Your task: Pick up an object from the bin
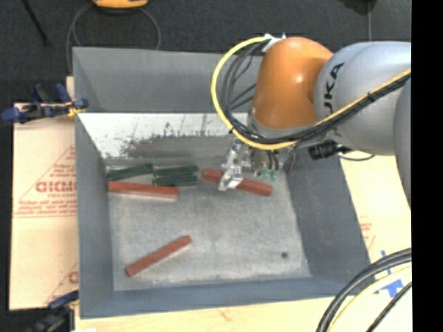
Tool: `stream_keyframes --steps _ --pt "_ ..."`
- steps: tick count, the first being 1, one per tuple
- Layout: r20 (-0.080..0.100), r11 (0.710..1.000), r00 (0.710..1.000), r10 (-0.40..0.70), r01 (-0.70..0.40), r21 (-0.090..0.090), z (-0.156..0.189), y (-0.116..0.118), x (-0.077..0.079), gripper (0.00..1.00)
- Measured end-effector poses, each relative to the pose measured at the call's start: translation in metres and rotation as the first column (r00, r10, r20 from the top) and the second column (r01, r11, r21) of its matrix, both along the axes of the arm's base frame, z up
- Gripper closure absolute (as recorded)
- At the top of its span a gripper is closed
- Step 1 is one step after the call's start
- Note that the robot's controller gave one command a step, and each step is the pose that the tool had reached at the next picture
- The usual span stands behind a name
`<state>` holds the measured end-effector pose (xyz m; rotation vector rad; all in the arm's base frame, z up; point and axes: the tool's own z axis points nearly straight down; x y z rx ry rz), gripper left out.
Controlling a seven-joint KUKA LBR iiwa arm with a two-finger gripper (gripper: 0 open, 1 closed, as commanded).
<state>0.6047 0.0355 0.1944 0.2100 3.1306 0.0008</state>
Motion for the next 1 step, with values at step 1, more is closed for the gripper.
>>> stream_keyframes --steps 1 --pt "-0.001 1.0 1.0 -0.008 0.008 0.001 0.0123 0.0014 0.004 1.0"
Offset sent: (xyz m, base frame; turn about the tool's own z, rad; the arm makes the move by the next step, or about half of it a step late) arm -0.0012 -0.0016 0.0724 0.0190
